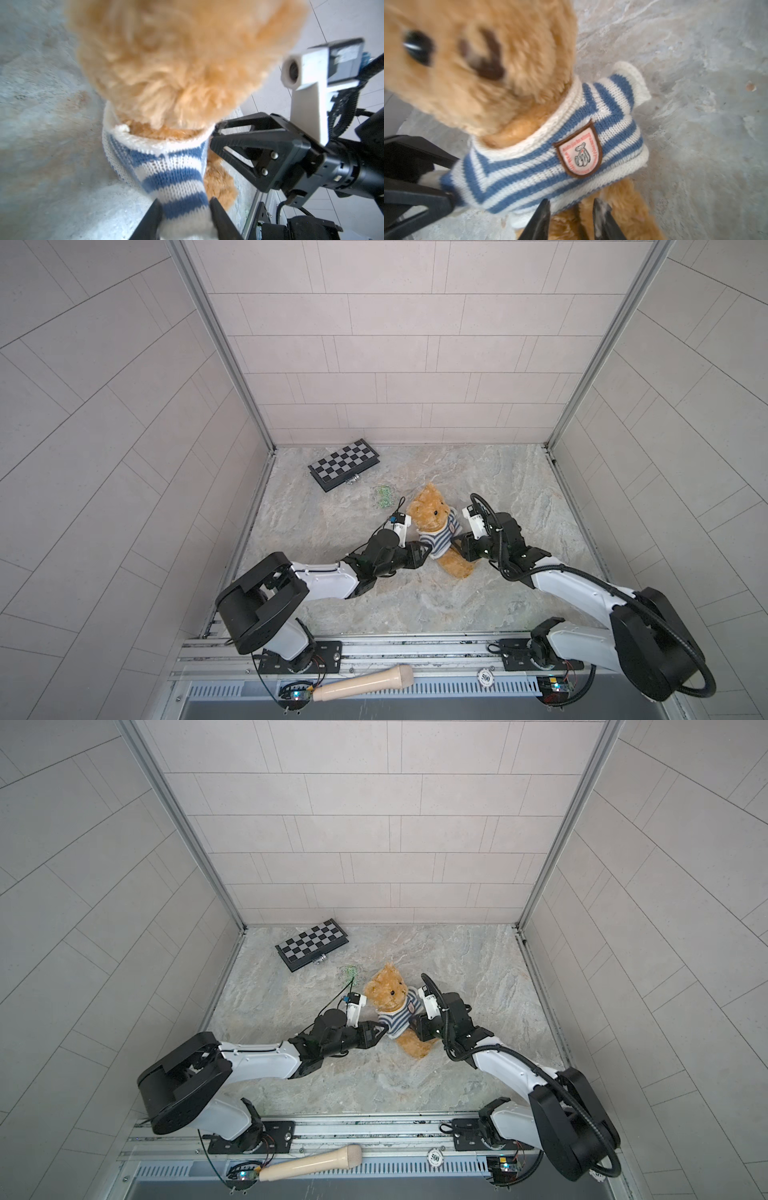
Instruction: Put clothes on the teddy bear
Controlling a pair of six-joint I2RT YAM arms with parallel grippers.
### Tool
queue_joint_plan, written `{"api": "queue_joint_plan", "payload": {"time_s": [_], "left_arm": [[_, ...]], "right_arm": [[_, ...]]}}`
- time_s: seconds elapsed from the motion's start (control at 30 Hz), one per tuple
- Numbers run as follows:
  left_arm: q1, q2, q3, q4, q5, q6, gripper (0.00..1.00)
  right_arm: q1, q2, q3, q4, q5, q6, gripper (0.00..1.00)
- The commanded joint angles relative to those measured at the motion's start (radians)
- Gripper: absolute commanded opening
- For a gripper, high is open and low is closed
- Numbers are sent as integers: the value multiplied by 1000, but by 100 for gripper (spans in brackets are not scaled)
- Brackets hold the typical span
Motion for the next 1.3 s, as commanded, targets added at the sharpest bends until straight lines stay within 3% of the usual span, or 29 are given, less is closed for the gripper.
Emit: {"api": "queue_joint_plan", "payload": {"time_s": [0.0,0.13,0.23,0.53,0.87,1.03,1.17,1.27], "left_arm": [[-14,-28,-41,26,-32,-34,41],[-16,-19,-45,22,-30,-33,42],[-15,1,-45,51,-25,-44,41],[-17,22,-45,82,-13,-52,38],[-21,44,-12,82,22,-70,35],[-20,-8,-39,27,-18,-46,36],[-32,-88,-115,0,-94,-38,43],[-81,-160,-127,-136,-183,24,41]], "right_arm": [[2,-116,-17,-99,12,-15,38],[8,-263,-40,-179,97,-45,40],[20,-291,-16,-217,111,-67,44],[68,-69,-7,59,25,4,48],[77,131,-5,171,-6,27,49],[76,211,-1,179,24,13,43],[77,235,2,183,32,27,40],[77,228,-1,181,46,31,33]]}}
